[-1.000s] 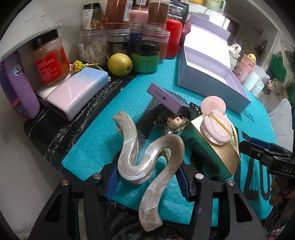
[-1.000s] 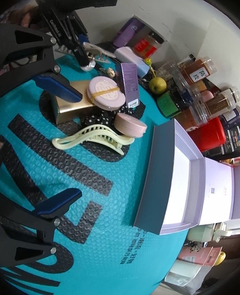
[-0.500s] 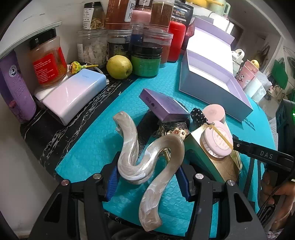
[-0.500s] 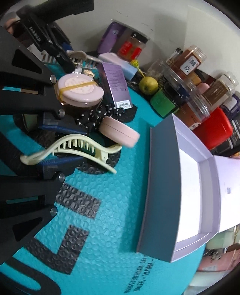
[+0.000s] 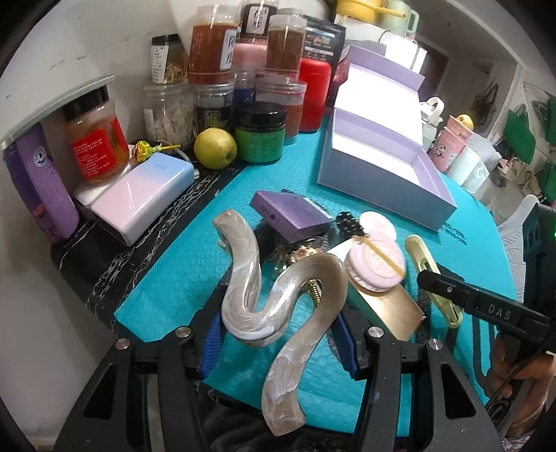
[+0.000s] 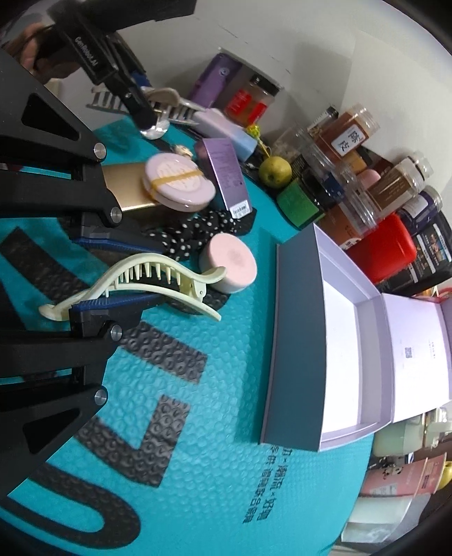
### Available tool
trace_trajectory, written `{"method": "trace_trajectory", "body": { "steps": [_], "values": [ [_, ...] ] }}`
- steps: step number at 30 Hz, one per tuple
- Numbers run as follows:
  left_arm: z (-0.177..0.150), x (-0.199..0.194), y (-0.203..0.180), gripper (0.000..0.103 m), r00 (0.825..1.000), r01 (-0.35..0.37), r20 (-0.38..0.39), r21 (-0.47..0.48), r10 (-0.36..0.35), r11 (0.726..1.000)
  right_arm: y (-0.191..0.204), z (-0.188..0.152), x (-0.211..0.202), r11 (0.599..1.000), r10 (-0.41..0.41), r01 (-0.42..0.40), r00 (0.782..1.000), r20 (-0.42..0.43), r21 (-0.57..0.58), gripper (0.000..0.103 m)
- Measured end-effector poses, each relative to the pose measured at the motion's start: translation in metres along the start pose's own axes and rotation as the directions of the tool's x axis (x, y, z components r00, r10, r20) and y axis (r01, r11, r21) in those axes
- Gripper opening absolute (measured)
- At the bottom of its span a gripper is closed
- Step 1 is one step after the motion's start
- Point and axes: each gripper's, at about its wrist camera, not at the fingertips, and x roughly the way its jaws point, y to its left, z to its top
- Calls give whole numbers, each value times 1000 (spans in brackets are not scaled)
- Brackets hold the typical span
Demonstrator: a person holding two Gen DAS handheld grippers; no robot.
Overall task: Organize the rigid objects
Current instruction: 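Lift and carry both held clips toward the open lavender gift box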
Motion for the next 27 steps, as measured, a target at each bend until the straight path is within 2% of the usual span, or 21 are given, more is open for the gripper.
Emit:
{"method": "trace_trajectory", "body": {
  "steps": [14,27],
  "values": [
    [-19,-12,-37,54,998,67,-5,86,-66,994,-2,-37,-40,999,-22,24,999,43,-30,22],
    [-24,-13,-81,54,988,157,-32,222,-154,962,-13,-59,-76,997,-73,73,995,75,3,22]
  ]
}}
